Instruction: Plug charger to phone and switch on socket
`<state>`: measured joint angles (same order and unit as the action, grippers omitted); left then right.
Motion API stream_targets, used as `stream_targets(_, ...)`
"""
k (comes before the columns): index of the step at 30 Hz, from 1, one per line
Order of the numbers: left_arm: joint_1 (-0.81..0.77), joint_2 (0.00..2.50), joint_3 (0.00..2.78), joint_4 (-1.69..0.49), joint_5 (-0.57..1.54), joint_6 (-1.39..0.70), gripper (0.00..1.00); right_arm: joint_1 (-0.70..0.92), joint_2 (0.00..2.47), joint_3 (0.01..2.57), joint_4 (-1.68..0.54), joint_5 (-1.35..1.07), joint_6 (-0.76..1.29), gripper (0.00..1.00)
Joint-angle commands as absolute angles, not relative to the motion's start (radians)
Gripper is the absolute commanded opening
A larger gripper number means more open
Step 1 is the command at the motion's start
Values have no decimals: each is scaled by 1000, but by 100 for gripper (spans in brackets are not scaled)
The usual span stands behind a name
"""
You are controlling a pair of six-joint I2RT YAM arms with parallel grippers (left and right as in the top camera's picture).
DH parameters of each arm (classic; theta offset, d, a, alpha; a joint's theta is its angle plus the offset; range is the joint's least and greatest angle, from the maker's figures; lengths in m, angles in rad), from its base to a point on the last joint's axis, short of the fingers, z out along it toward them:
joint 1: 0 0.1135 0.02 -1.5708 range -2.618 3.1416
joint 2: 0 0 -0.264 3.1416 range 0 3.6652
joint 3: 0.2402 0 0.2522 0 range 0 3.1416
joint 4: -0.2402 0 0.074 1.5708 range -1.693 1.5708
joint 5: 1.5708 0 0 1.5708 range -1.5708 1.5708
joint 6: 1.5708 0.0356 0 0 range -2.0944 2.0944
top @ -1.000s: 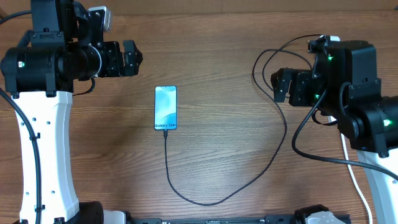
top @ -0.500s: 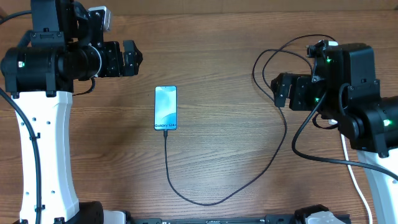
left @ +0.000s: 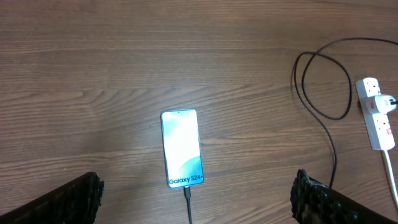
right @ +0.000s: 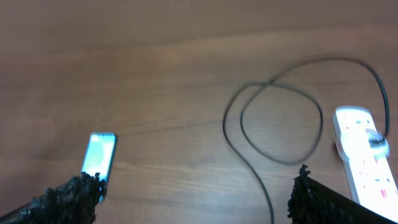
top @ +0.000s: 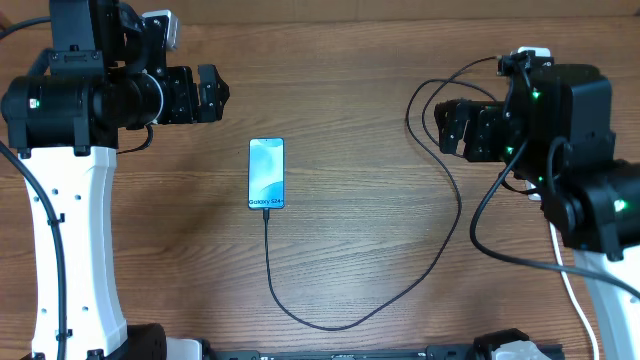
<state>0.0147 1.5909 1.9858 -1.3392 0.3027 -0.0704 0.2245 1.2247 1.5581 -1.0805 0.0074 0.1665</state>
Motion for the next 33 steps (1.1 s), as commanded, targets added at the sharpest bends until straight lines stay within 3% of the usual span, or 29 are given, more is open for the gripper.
stream_targets(1, 13, 1597, 1996, -1335, 304, -59, 99, 229, 1144, 1457, -979, -10, 151, 100)
stream_targets(21, 12, 1597, 1996, -1335, 304, -59, 100, 149, 462, 477, -149, -181, 151, 100)
stream_targets(33, 13, 1597, 1996, -1335, 304, -59, 100, 122, 188, 158, 53, -181, 155, 100)
